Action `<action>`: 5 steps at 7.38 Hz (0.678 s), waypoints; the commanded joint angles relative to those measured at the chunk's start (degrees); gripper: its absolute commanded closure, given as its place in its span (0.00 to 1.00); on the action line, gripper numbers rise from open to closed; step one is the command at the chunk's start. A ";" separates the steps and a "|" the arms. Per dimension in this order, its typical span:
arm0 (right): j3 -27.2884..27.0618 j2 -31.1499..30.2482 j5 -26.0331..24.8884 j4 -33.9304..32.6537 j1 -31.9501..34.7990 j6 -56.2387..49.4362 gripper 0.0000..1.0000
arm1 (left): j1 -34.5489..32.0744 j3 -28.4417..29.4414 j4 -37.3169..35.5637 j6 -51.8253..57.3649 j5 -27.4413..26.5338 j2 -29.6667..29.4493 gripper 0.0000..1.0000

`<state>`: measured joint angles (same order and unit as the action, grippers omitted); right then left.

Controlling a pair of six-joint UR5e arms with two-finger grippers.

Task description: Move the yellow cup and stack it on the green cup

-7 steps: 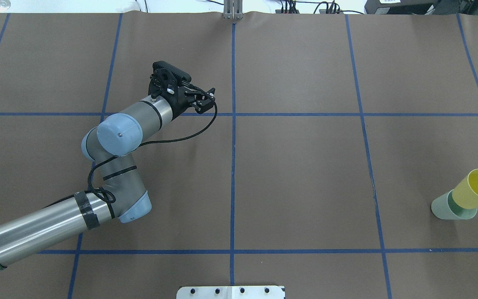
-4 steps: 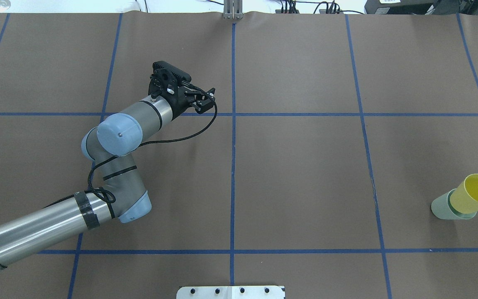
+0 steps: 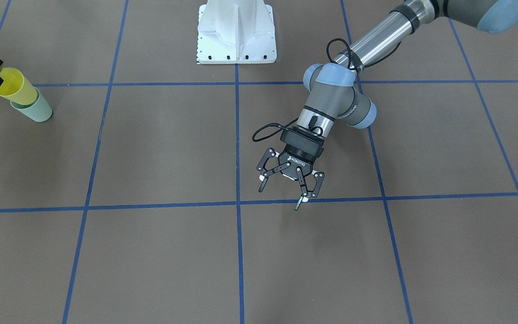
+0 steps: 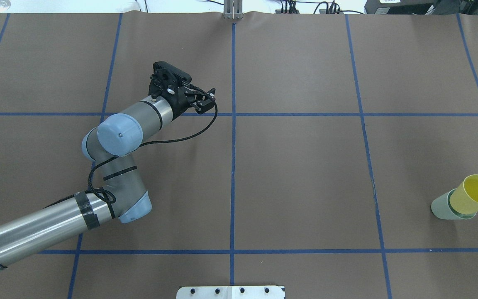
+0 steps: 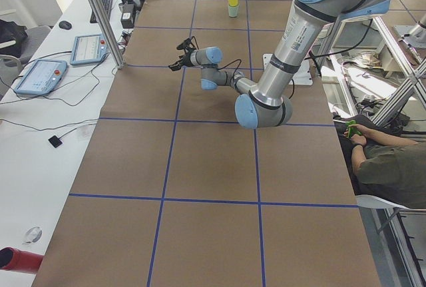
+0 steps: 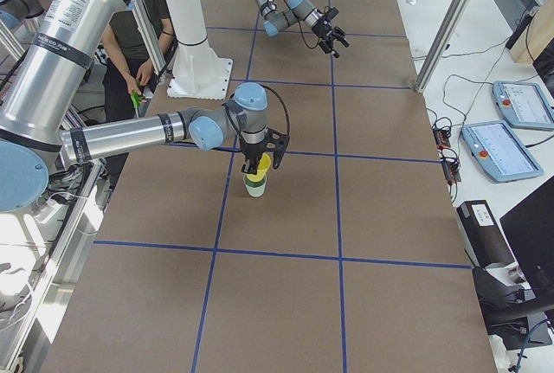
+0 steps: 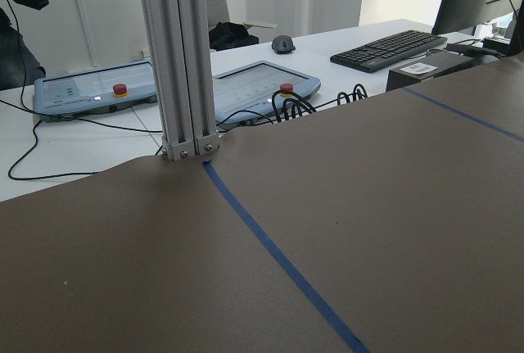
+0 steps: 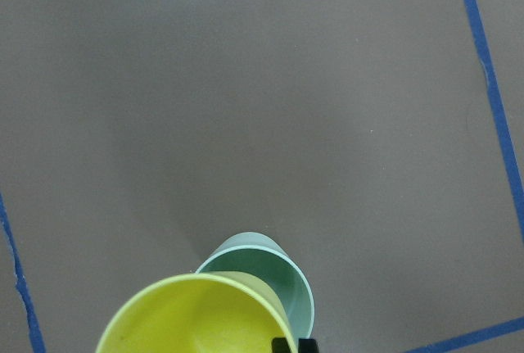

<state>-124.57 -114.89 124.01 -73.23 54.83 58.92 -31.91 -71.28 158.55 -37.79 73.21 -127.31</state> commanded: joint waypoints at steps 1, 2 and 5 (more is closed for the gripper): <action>0.38 0.02 0.00 0.10 0.01 -0.03 1.00 | 0.09 -0.09 0.00 0.00 0.00 -0.13 0.00; 0.47 0.02 0.00 0.10 -0.08 -0.03 1.00 | 0.18 -0.09 0.00 0.00 0.00 -0.13 0.00; 1.78 1.07 0.09 0.10 -0.08 0.67 0.00 | 0.18 -0.09 0.00 -0.09 0.09 -0.22 0.01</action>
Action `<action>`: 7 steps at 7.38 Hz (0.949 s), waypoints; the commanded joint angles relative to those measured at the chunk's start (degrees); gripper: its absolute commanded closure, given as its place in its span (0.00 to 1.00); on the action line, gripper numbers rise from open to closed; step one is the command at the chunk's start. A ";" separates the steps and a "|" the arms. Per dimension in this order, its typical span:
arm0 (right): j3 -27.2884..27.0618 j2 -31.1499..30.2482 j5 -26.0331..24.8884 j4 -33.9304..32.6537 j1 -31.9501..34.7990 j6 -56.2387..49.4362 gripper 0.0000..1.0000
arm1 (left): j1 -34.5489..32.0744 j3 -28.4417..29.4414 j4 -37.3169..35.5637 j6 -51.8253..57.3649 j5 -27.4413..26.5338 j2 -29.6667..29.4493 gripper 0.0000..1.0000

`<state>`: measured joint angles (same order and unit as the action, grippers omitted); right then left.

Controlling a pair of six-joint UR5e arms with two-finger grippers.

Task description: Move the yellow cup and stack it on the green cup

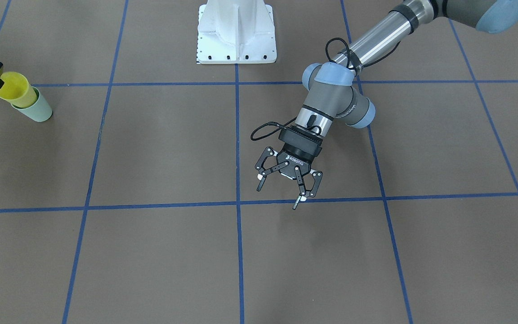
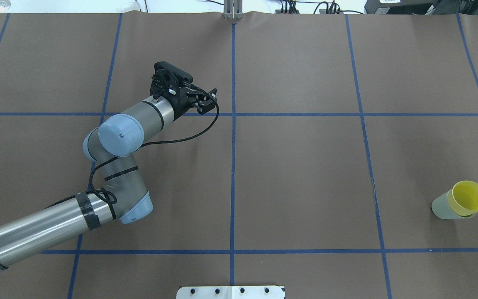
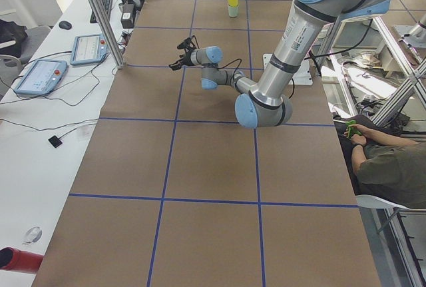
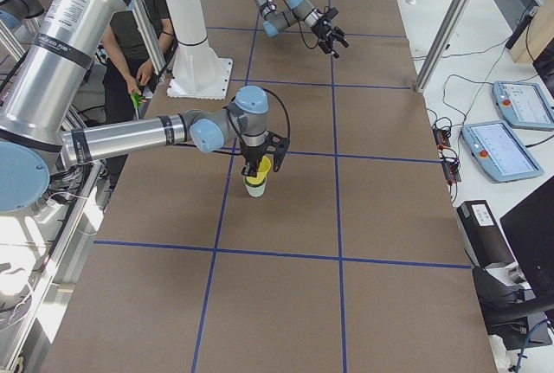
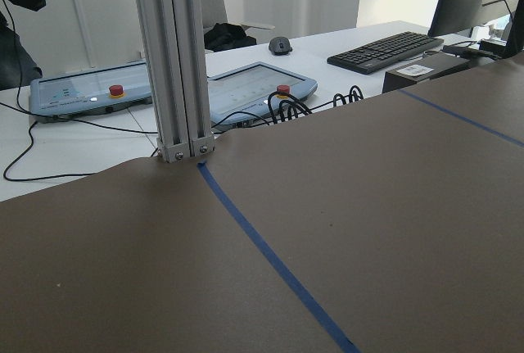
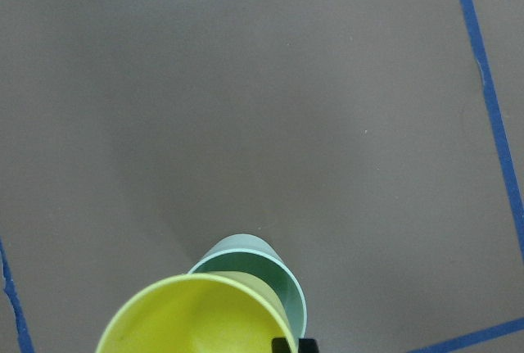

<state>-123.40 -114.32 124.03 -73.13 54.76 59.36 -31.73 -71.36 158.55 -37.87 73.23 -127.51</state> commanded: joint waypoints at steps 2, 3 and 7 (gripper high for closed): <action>0.44 3.03 -0.19 0.09 0.26 0.23 0.00 | -0.17 -0.18 0.00 -3.40 0.33 0.07 0.00; 1.23 6.88 -1.24 0.00 0.61 -0.12 0.00 | -0.87 -0.09 -0.09 -9.09 0.42 0.33 0.00; 15.09 24.56 -2.04 -0.96 10.97 -9.66 0.00 | -10.85 -1.40 -24.26 -15.75 8.91 0.25 0.00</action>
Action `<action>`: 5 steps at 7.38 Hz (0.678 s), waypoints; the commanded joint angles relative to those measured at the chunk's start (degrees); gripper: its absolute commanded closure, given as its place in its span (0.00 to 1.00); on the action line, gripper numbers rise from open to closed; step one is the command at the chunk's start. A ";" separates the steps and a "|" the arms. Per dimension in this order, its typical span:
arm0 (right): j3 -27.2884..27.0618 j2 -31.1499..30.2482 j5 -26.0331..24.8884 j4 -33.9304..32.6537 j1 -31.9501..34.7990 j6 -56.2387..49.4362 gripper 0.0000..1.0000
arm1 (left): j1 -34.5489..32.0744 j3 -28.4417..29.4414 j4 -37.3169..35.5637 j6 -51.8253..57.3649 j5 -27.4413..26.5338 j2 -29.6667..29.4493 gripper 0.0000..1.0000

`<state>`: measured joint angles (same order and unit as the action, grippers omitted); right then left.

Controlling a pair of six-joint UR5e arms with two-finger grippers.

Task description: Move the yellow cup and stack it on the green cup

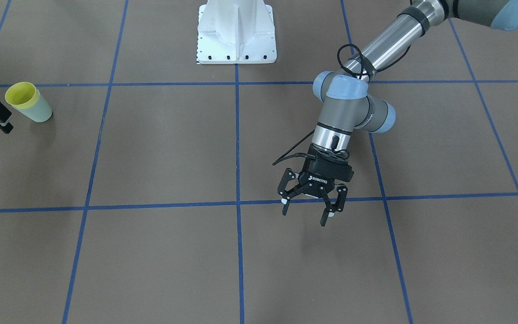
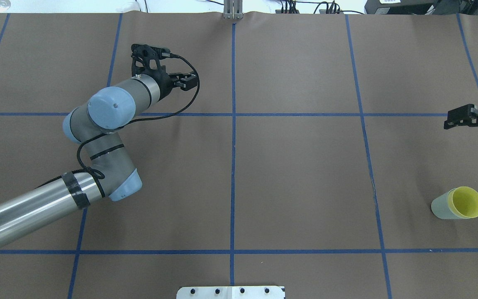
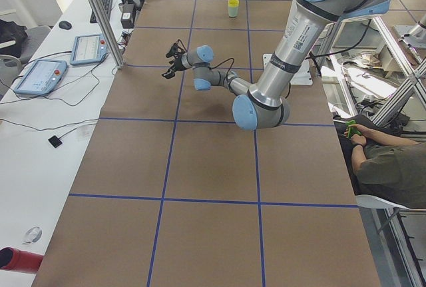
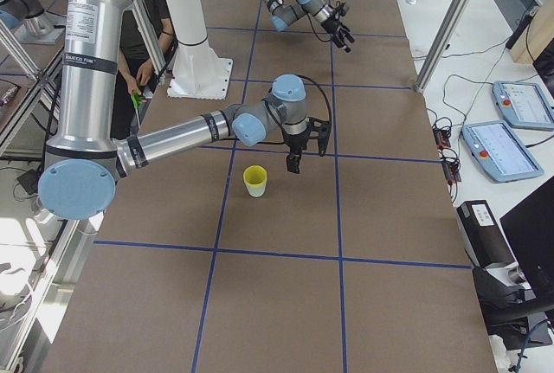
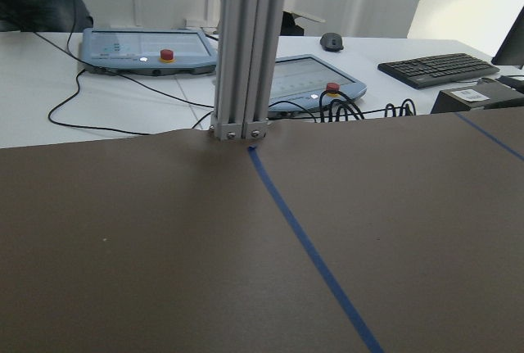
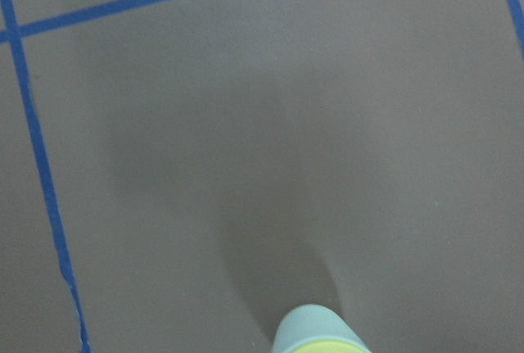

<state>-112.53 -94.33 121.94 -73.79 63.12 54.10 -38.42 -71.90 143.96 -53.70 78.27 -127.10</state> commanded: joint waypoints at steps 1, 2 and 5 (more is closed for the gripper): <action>7.30 7.29 0.22 -0.56 4.53 -6.53 0.00 | -7.86 -1.74 -15.40 1.30 9.47 0.09 0.00; 9.77 10.10 0.66 -1.69 5.59 -8.03 0.00 | -11.20 -3.66 -20.42 3.84 15.19 2.27 0.00; 12.77 15.40 1.45 -12.14 9.55 -21.18 0.00 | -19.46 -17.35 -44.90 27.96 28.55 10.72 0.00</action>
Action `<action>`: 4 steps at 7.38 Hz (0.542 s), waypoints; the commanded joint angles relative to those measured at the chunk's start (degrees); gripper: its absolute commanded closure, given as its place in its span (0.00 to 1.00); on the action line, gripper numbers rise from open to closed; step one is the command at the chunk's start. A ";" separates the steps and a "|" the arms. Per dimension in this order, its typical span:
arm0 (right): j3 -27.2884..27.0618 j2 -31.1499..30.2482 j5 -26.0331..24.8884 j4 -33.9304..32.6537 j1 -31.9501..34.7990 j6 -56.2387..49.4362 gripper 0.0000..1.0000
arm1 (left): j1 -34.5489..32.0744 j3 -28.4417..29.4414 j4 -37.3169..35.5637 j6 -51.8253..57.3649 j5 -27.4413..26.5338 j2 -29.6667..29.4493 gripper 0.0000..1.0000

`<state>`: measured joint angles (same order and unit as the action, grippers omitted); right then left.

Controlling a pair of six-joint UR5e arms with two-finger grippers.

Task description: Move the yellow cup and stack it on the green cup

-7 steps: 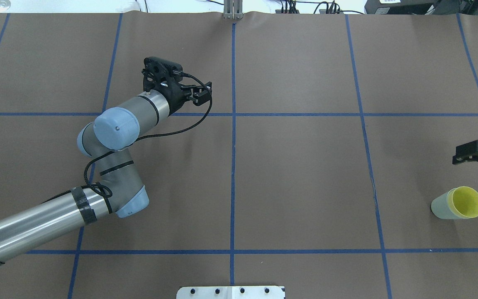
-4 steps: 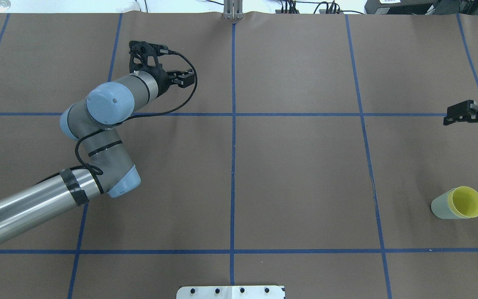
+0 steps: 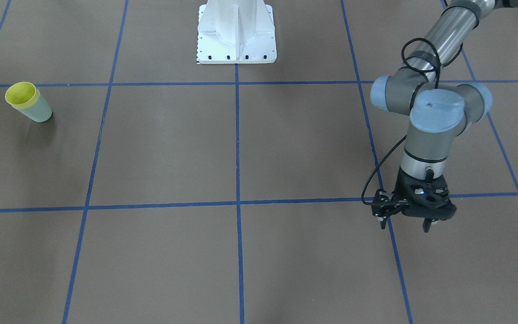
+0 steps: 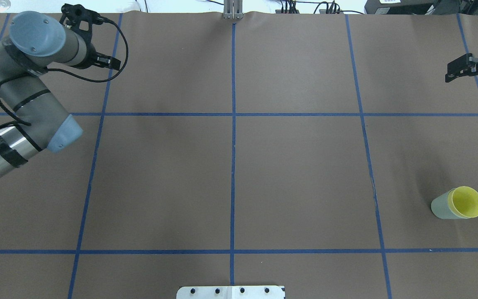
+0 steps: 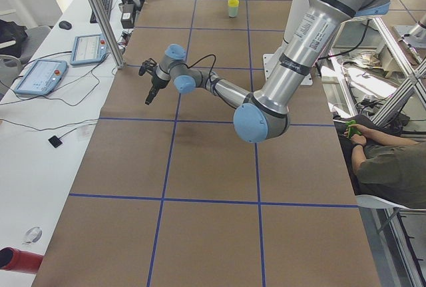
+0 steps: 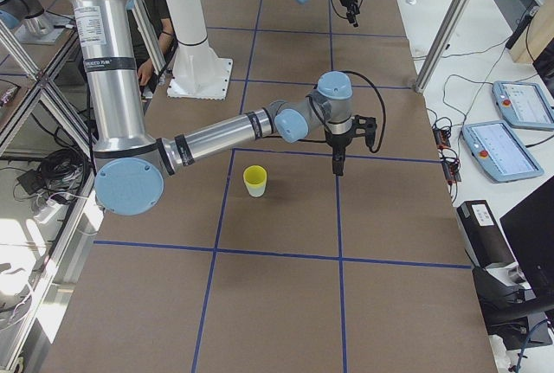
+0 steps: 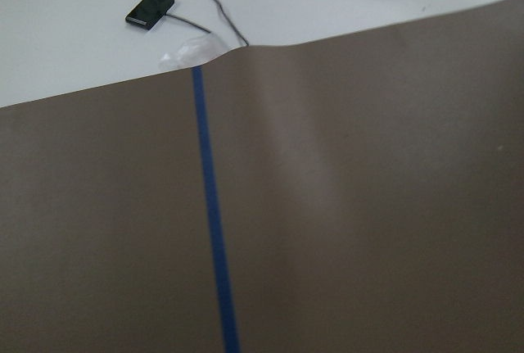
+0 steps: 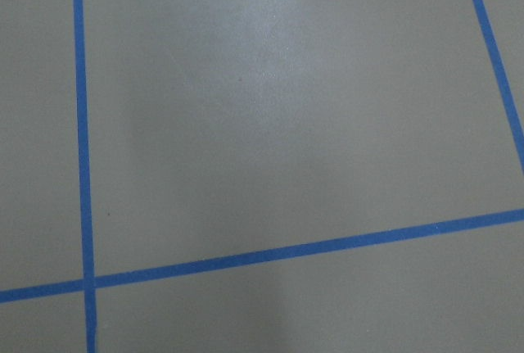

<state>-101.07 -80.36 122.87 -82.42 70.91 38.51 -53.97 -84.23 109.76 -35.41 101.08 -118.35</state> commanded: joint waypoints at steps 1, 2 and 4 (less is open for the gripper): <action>3.14 1.52 2.80 -3.54 2.99 -7.21 0.00 | -8.56 -7.24 -14.44 16.53 14.67 5.29 0.00; 4.37 1.52 5.52 -3.62 4.75 -9.40 0.00 | -12.35 -10.31 -14.22 23.30 20.24 12.02 0.00; 6.30 1.35 7.48 -3.80 7.13 -12.92 0.00 | -17.54 -10.34 -15.26 27.32 31.12 17.26 0.00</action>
<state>-96.39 -78.94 129.15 -86.09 76.39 28.07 -67.83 -94.31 95.54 -10.64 124.25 -104.70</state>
